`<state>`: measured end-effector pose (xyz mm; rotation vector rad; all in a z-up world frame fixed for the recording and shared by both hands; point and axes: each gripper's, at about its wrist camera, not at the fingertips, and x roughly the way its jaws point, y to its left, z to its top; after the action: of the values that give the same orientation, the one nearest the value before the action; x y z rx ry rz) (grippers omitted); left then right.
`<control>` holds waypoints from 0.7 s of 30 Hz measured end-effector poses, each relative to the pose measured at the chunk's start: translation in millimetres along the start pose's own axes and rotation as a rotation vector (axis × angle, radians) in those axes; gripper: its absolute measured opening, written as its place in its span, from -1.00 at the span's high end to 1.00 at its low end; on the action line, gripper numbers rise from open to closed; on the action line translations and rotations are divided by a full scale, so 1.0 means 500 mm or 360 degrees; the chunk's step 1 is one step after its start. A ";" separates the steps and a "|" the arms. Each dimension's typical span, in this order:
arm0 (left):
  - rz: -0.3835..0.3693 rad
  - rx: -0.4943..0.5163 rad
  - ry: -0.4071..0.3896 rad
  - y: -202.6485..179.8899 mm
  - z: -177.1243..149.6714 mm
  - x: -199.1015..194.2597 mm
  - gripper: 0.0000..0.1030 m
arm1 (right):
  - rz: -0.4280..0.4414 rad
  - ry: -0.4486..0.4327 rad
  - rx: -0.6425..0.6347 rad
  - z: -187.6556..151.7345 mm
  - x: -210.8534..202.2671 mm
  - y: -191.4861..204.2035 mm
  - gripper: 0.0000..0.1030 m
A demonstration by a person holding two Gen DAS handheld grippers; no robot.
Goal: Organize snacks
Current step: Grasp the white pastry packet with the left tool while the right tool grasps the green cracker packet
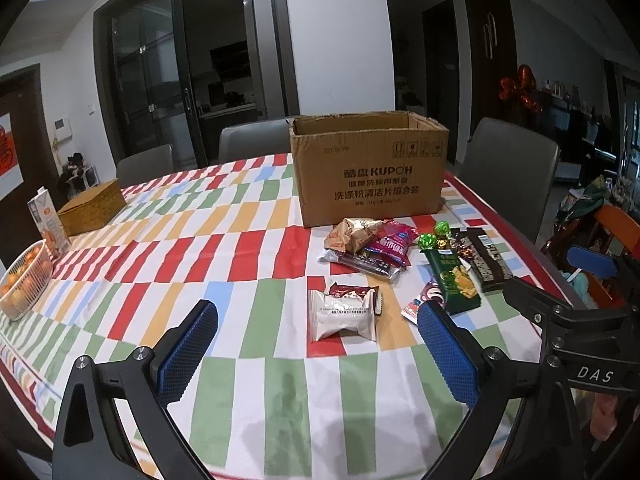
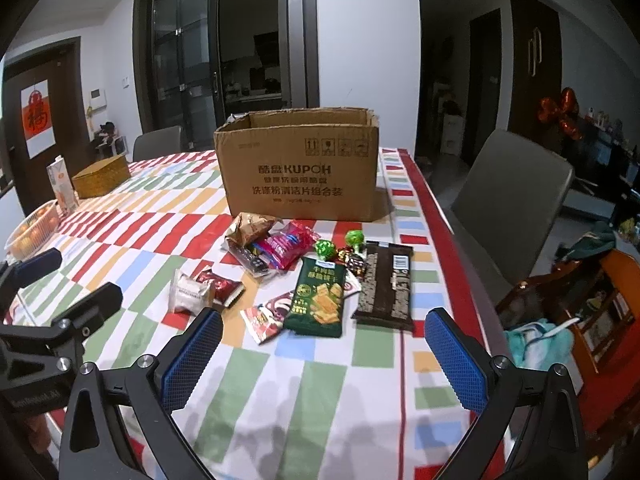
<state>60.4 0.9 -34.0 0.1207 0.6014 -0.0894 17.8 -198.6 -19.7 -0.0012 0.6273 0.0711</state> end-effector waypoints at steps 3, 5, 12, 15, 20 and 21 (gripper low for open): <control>-0.0011 0.0004 0.0039 0.002 0.000 0.031 -0.92 | 0.0002 0.0025 -0.0009 0.007 0.031 0.000 -0.90; -0.0025 0.0004 0.0070 0.002 0.000 0.053 -0.88 | 0.0018 0.0053 -0.0002 0.011 0.052 -0.001 -0.87; -0.0059 0.0013 0.0179 -0.002 -0.008 0.122 -0.81 | 0.0066 0.0134 0.0005 0.011 0.118 0.000 -0.70; -0.0094 -0.0007 0.0236 0.000 -0.012 0.152 -0.79 | 0.0069 0.0164 -0.0004 0.012 0.144 0.000 -0.62; -0.0142 -0.0022 0.0297 -0.002 -0.013 0.189 -0.74 | 0.0072 0.0219 0.0011 0.012 0.179 -0.004 -0.52; -0.0143 -0.0018 0.0309 -0.003 -0.014 0.197 -0.74 | 0.0078 0.0230 0.0017 0.013 0.185 -0.007 -0.49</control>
<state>137.3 -4.4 -95.9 0.0921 0.8013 -0.1623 96.6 -195.8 -69.0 0.0193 0.7724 0.1158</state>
